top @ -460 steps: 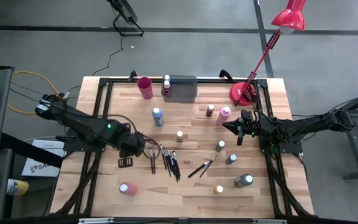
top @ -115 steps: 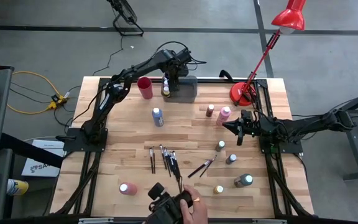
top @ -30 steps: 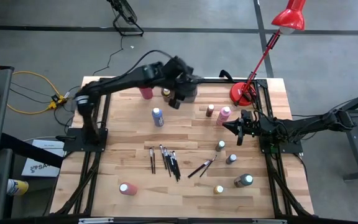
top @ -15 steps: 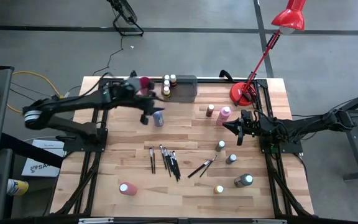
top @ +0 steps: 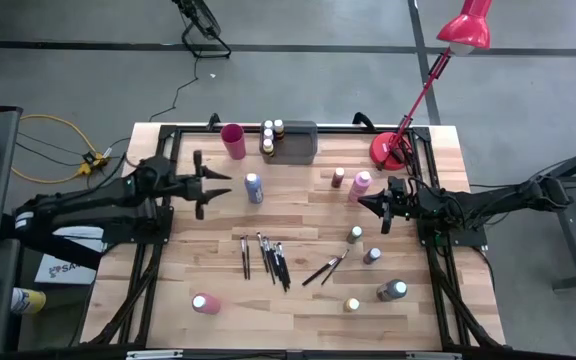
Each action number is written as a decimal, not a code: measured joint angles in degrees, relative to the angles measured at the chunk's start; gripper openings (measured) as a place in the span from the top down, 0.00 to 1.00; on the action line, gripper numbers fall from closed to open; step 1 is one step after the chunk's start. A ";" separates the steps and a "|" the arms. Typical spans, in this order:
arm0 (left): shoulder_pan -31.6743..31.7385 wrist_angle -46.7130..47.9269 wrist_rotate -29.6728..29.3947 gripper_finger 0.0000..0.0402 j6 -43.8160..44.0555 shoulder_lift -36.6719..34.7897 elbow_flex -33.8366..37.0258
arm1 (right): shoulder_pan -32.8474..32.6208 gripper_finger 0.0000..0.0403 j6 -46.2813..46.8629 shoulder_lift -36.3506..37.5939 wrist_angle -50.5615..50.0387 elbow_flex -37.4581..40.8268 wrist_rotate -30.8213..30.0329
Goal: Pick & Place Paint Supplies
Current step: Put the dark yellow paint bottle into the black bin
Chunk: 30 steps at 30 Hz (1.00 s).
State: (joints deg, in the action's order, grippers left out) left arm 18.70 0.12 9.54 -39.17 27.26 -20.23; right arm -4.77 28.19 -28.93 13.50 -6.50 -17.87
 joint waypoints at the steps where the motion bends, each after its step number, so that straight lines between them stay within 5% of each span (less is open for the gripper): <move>1: 0.00 -0.06 0.01 0.63 1.26 -1.77 1.24 | 0.00 0.99 -0.01 -0.02 0.00 0.00 0.00; 15: -5.07 -0.14 -0.20 0.63 9.79 -16.25 13.76 | 0.02 0.99 -0.01 0.00 0.00 0.00 0.00; 30: -8.61 1.32 -0.04 0.63 10.57 -17.42 16.28 | -0.01 0.99 -0.01 -0.01 0.00 0.00 0.00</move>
State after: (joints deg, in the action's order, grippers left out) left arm 10.09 1.43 9.50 -28.60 9.85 -3.95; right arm -4.78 28.18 -28.93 13.50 -6.50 -17.87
